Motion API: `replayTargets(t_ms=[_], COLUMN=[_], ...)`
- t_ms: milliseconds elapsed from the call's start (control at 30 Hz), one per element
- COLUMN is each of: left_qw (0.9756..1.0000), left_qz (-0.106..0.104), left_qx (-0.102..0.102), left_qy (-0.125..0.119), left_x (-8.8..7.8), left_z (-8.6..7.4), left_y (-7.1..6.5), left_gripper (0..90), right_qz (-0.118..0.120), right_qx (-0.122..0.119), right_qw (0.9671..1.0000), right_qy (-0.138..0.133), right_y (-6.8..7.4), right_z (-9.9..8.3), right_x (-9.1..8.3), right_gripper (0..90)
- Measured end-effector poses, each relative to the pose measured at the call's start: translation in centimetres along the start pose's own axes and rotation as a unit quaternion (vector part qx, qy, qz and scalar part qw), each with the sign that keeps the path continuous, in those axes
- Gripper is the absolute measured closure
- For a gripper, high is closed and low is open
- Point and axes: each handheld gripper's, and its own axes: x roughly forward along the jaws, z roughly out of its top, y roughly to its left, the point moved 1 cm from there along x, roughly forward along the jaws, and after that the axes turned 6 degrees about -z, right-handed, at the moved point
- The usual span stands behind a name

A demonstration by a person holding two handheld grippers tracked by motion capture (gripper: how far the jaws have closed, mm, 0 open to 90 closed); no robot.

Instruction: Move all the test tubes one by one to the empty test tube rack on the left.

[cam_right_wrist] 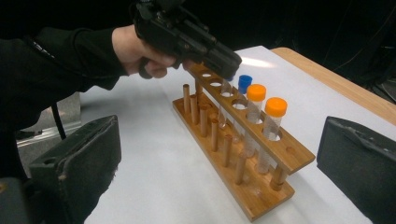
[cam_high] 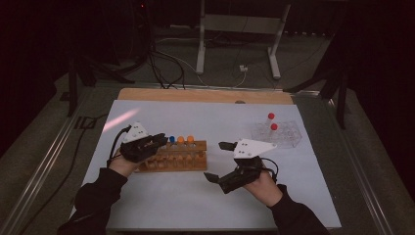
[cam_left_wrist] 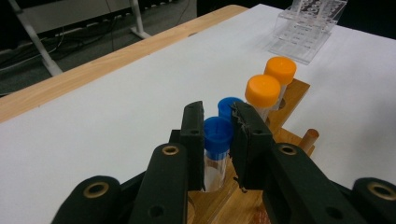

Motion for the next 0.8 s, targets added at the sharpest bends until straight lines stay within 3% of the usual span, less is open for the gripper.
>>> replayTargets(t_ms=[300, 467, 600, 667, 800], left_qw=[1.0, 0.9998, 0.999, 0.9978, 0.9957], left_qz=[-0.001, -0.015, -0.028, -0.041, -0.063], left_qx=[-0.004, 0.004, 0.006, -0.003, 0.005], left_qy=[0.001, -0.014, -0.035, -0.051, -0.067], left_x=[0.1, -1.2, -2.3, -2.7, -3.2], left_z=[-0.3, 0.3, 1.1, 1.4, 1.9], left_y=[0.1, 0.0, -0.3, -0.4, -0.9], left_gripper=[75.9, 43.9, 22.0, 16.2, 2.6], right_qz=[0.0, -0.022, -0.057, -0.085, -0.143], right_qx=[-0.001, -0.02, -0.022, -0.017, 0.007], right_qw=[1.0, 0.9993, 0.9971, 0.995, 0.9879], right_qy=[-0.004, -0.022, -0.044, -0.05, -0.06], right_y=[-0.1, -0.7, -2.4, -3.5, -6.1], right_z=[0.0, 0.3, 0.8, 0.9, 0.7], right_x=[-0.2, -1.1, -2.7, -3.8, -6.2], right_gripper=[0.0, 0.0, 0.0, 0.0, 0.0])
